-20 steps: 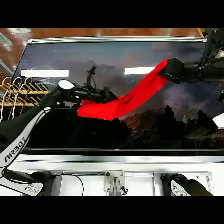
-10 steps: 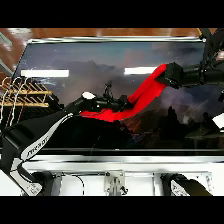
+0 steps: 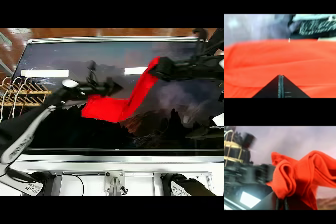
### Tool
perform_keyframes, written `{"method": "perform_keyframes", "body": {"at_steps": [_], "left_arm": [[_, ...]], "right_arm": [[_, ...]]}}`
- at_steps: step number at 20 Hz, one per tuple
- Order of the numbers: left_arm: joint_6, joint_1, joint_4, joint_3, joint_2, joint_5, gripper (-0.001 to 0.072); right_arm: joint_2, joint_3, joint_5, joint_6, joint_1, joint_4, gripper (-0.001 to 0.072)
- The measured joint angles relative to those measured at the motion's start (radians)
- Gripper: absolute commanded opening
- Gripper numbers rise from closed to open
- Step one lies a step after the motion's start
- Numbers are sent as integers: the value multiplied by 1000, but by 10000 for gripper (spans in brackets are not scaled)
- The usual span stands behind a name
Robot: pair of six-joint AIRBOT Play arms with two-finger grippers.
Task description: Fold the shirts.
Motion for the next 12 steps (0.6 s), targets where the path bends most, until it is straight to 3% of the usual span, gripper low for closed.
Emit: {"method": "perform_keyframes", "body": {"at_steps": [8,12], "left_arm": [[-148,262,449,0,450,-69,34],[-183,404,536,0,645,-92,35]], "right_arm": [[-222,0,-244,-5,298,3,67],[-341,0,-311,26,396,4,67]]}}
